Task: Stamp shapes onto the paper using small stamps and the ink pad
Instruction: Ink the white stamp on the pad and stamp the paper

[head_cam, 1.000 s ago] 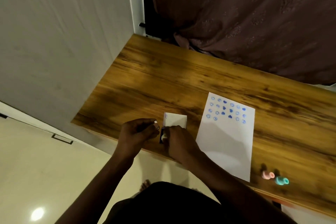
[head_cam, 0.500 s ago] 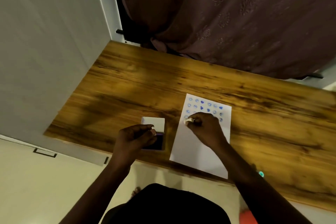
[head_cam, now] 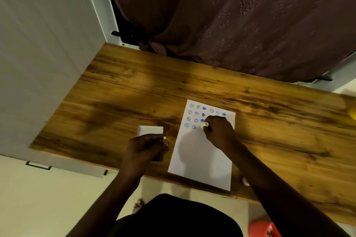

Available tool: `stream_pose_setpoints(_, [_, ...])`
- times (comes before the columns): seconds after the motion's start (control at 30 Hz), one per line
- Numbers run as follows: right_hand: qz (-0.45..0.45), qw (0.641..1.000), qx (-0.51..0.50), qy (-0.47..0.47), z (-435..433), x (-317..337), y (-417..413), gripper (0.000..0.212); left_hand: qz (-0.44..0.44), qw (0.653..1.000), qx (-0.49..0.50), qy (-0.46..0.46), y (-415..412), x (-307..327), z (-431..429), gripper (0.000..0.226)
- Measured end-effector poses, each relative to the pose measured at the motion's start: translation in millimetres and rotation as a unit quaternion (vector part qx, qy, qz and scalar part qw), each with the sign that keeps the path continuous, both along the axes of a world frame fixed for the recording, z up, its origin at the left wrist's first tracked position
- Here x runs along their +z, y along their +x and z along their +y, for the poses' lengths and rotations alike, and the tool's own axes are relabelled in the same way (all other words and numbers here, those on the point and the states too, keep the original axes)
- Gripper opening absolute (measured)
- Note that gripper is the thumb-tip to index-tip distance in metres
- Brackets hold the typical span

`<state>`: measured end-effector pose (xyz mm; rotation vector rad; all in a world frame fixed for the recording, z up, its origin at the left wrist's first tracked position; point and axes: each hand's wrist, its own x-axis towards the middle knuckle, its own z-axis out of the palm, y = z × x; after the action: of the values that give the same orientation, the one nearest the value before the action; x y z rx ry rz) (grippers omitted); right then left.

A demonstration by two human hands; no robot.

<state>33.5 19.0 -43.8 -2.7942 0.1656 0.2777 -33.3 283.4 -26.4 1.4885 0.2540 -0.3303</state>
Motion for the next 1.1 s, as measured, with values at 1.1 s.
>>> stream_pose_setpoints(1.1, [0.014,0.998,-0.011,-0.061,12.8,-24.4,7.4,0.031,-0.002,1.0,-0.016,-0.004,8.7,7.4,-7.7,0.009])
